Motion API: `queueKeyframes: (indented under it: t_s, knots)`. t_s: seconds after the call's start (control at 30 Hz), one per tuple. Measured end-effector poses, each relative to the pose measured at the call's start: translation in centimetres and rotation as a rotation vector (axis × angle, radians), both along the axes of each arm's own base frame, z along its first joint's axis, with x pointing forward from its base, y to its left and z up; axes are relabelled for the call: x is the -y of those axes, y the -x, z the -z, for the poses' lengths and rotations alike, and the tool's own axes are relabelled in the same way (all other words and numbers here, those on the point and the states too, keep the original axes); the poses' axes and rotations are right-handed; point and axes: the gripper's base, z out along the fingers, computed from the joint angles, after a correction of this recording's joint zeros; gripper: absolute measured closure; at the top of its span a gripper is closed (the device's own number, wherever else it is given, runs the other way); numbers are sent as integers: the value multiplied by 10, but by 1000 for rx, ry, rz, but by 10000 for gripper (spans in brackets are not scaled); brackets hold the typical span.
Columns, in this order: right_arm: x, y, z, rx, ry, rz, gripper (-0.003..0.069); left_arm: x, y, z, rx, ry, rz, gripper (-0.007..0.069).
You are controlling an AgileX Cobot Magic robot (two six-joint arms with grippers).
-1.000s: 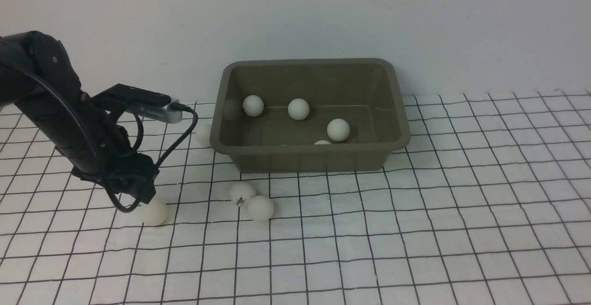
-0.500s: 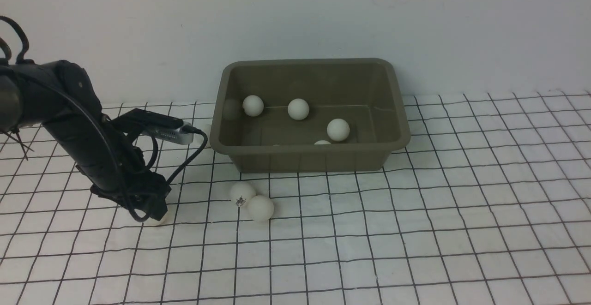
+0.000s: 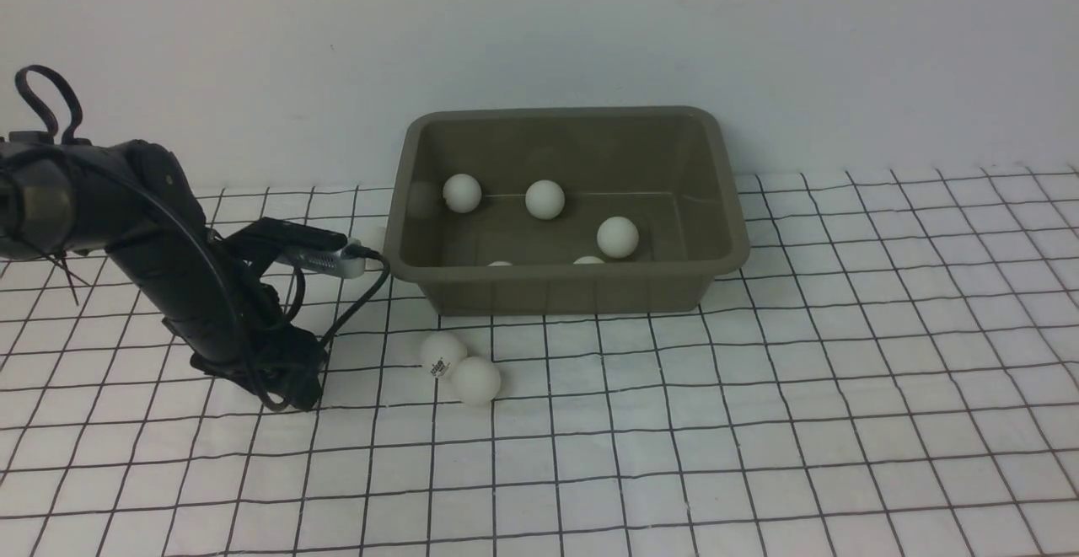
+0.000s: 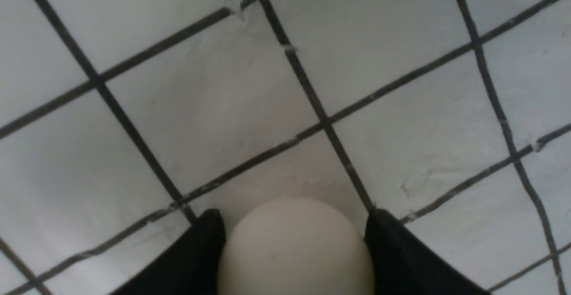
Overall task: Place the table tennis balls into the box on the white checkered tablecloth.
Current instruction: 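Reach for and grasp a ping pong ball on the table beside the basket, then drop the ball into the bin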
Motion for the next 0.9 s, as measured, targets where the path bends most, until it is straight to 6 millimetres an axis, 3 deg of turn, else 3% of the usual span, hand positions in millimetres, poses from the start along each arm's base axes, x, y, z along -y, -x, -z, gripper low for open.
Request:
queueKeyframes:
  t_s: [0.1,0.17,0.3,0.37,0.47,0.53,0.73,0.77,0.83,0.9]
  knots:
    - [0,0,0,0,0,0,676,0,-4,-7,19,-2,-7,275]
    - [0,0,0,0,0,0,676,-1,-9,-24,47,-7,-4,275]
    - [0,0,0,0,1,0,676,1,-19,-81,150,9,2,275]
    - [0,0,0,0,1,0,676,6,-25,-125,250,43,9,275]
    - [0,0,0,2,4,3,676,24,-34,-176,410,77,64,275]
    - [1,0,0,5,9,5,676,41,-39,-193,479,91,121,275]
    - [1,0,0,5,10,6,676,81,-51,-195,527,105,240,275]
    - [1,0,0,5,9,5,676,109,-62,-173,518,97,319,275]
    - [1,0,0,5,9,5,676,115,-65,-163,507,92,338,275]
    - [0,0,0,1,2,1,676,136,-77,-128,484,67,402,275]
